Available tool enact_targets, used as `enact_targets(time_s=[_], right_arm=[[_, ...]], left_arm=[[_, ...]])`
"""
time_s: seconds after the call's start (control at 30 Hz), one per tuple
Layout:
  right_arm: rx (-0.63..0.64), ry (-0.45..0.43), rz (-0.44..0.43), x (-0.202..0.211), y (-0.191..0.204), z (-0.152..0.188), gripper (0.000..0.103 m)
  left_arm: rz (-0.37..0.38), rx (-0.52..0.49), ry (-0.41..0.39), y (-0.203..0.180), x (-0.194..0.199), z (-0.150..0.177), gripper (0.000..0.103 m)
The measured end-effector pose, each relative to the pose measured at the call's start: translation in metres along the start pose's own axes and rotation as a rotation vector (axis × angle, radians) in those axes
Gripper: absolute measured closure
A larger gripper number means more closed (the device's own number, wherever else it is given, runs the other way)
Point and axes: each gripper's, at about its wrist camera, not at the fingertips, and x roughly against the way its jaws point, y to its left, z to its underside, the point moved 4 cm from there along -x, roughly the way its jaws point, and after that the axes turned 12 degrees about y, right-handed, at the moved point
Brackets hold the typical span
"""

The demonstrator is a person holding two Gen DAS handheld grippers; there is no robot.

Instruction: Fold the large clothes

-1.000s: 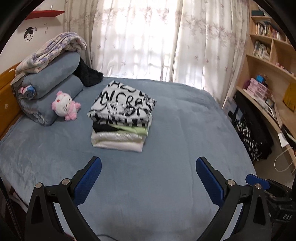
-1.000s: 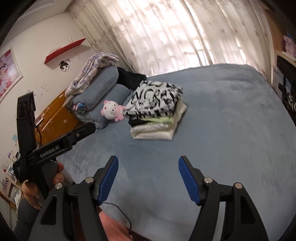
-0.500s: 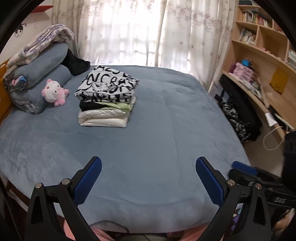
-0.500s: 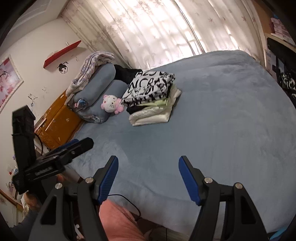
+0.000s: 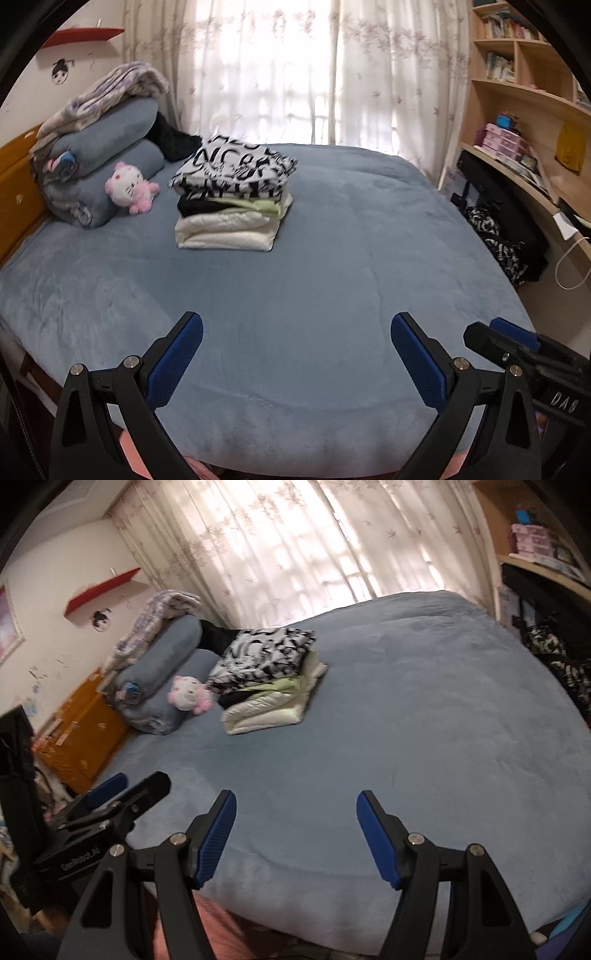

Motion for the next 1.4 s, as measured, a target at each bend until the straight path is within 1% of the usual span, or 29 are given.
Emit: enact_targets(time_s=[0.07, 0.17, 0.27, 0.4, 0.5, 0.63, 0.93, 1.1, 1.4], right_arm=[[-0.006, 0.006, 0.020, -0.010, -0.002, 0.006, 0.035], [-0.028, 0.021, 0.019, -0.024, -0.007, 0.014, 0.035], [-0.040, 0.018, 0.039, -0.034, -0.009, 0.019, 0.035], [-0.045, 0.020, 0.076, -0.048, -0.012, 0.026, 0.035], [-0.045, 0.030, 0.095, -0.056, -0.014, 0.028, 0.035], [-0.056, 0.042, 0.099, -0.065, -0.016, 0.032, 0.035], [-0.084, 0.061, 0.077, -0.077, -0.022, 0.039, 0.035], [-0.081, 0.067, 0.094, -0.079, -0.022, 0.041, 0.035], [-0.100, 0.073, 0.093, -0.080, -0.024, 0.044, 0.035]], left_arm=[[-0.015, 0.002, 0.006, 0.001, -0.011, 0.005, 0.002], [-0.041, -0.015, 0.008, 0.000, -0.024, 0.012, 0.002], [-0.064, -0.021, 0.015, -0.001, -0.037, 0.020, 0.002], [-0.049, -0.011, 0.055, 0.000, -0.055, 0.028, 0.002], [-0.056, -0.003, 0.078, 0.001, -0.066, 0.034, 0.002], [-0.049, 0.015, 0.106, 0.005, -0.078, 0.039, 0.002], [-0.055, 0.027, 0.139, 0.010, -0.089, 0.047, 0.002], [-0.049, 0.028, 0.155, 0.011, -0.093, 0.050, 0.002], [-0.048, 0.028, 0.162, 0.009, -0.094, 0.054, 0.002]])
